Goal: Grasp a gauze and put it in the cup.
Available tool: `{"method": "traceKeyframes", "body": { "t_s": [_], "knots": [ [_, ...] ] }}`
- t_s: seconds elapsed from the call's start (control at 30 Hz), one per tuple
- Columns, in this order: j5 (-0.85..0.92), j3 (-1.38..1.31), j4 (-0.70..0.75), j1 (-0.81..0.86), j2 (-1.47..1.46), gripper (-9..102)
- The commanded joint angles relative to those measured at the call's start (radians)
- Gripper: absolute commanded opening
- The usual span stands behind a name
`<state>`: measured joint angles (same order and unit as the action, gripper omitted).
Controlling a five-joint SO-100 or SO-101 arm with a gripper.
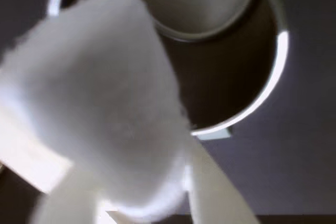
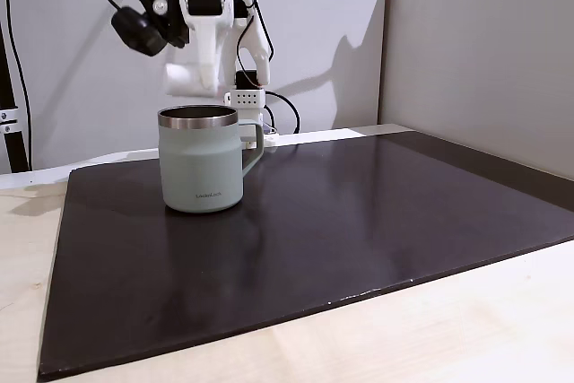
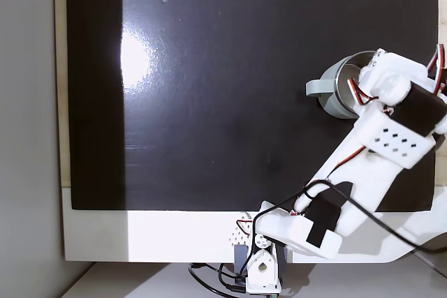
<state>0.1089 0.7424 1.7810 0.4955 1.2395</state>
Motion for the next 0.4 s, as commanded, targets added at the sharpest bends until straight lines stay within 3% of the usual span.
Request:
{"method": "traceKeyframes", "body": {
  "t_s": [0.0,0.37],
  "knots": [
    [0.002,0.009,0.003,0.002,0.049,37],
    [-0.008,0.025,0.006,-0.002,0.077,41]
  ]
}}
